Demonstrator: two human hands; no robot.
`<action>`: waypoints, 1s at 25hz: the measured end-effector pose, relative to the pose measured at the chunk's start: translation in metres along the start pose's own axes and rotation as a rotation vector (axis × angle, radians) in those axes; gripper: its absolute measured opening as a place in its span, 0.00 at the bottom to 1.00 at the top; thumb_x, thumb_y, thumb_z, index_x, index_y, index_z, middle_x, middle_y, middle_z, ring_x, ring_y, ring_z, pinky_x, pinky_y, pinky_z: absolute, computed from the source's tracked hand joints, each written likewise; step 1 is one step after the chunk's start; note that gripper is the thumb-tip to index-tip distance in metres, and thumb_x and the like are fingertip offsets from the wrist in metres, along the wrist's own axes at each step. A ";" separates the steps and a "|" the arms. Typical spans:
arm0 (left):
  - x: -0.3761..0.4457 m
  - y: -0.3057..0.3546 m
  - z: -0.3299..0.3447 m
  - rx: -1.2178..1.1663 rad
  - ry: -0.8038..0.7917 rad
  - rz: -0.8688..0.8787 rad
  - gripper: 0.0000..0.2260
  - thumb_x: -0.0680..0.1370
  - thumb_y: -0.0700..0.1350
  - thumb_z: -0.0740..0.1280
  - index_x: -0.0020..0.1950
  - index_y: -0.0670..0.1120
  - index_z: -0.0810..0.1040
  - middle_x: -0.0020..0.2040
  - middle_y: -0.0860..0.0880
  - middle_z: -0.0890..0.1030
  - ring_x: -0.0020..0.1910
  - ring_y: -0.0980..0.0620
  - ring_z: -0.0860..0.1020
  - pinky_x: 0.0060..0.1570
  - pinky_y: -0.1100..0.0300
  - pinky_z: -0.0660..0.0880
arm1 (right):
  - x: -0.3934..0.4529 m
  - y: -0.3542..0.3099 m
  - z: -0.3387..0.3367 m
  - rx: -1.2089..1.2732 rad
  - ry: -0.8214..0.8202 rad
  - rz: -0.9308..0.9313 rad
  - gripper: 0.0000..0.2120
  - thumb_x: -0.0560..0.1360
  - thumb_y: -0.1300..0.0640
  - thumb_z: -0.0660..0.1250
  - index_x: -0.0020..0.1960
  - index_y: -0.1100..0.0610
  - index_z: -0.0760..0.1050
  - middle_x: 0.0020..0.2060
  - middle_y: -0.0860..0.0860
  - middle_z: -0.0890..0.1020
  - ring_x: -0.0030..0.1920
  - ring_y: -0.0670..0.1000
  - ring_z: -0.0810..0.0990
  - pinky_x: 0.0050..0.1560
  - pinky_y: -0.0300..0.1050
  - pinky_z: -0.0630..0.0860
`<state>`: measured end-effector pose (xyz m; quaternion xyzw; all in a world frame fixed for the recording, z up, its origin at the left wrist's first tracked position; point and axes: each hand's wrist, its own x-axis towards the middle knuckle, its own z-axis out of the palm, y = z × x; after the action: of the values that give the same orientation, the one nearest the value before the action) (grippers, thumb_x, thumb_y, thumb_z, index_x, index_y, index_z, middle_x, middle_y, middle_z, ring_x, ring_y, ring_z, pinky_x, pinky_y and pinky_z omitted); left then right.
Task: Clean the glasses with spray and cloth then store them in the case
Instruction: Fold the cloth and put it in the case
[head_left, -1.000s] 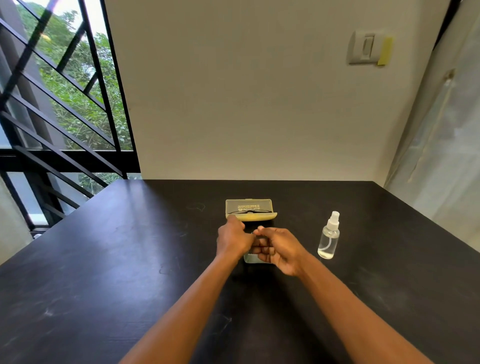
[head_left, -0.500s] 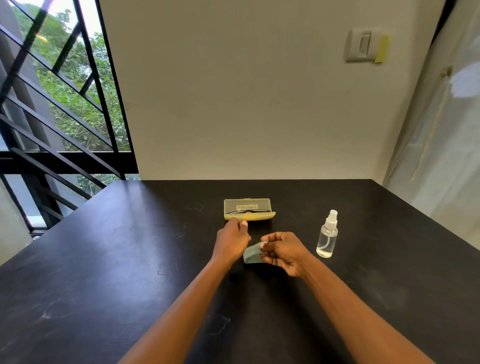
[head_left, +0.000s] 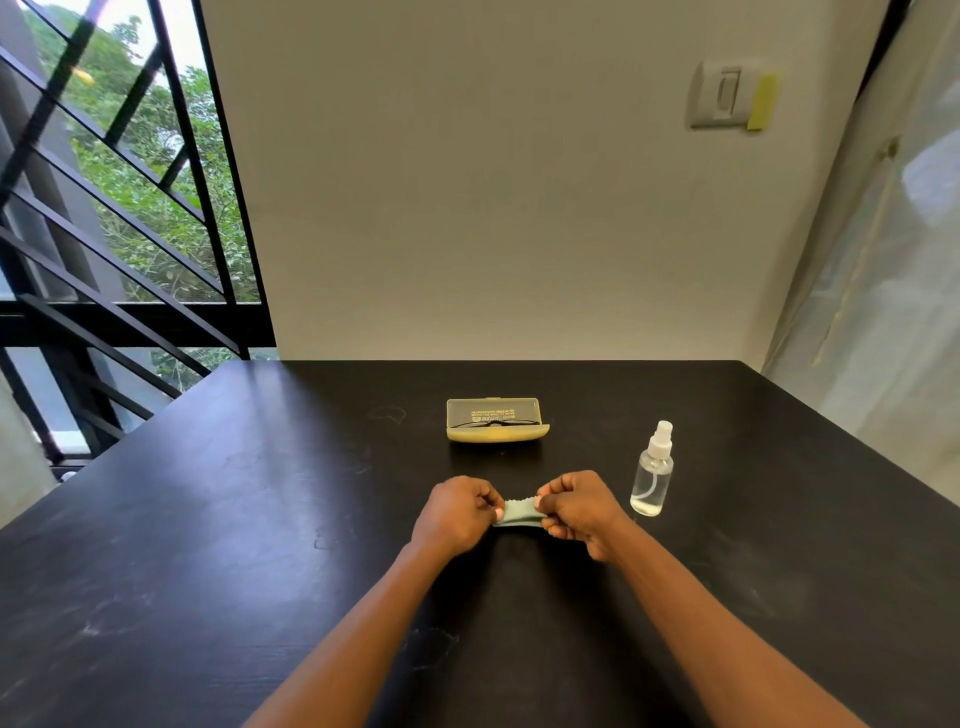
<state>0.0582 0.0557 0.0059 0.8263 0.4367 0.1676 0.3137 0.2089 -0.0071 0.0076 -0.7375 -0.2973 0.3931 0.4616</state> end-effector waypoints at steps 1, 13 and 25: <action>0.001 0.000 0.001 0.009 0.001 0.004 0.08 0.75 0.43 0.67 0.53 0.49 0.80 0.52 0.50 0.80 0.47 0.56 0.76 0.51 0.60 0.75 | 0.000 0.000 0.000 -0.030 0.016 -0.009 0.03 0.73 0.66 0.67 0.42 0.60 0.76 0.36 0.57 0.79 0.27 0.48 0.75 0.25 0.37 0.73; 0.010 0.004 0.008 0.084 0.075 -0.275 0.15 0.75 0.57 0.64 0.45 0.44 0.74 0.59 0.42 0.72 0.54 0.46 0.73 0.55 0.53 0.74 | 0.003 0.004 0.001 -0.109 0.070 -0.004 0.06 0.71 0.65 0.71 0.42 0.59 0.74 0.38 0.58 0.80 0.26 0.48 0.75 0.25 0.36 0.74; 0.016 0.018 0.009 -0.214 0.075 -0.346 0.10 0.72 0.46 0.71 0.47 0.43 0.76 0.47 0.44 0.79 0.44 0.51 0.77 0.45 0.58 0.76 | 0.004 0.001 0.001 -0.061 0.057 0.019 0.10 0.70 0.68 0.71 0.42 0.58 0.71 0.41 0.59 0.79 0.25 0.48 0.74 0.25 0.37 0.75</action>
<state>0.0835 0.0582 0.0110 0.6942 0.5632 0.1872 0.4073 0.2097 -0.0039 0.0056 -0.7651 -0.2889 0.3668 0.4434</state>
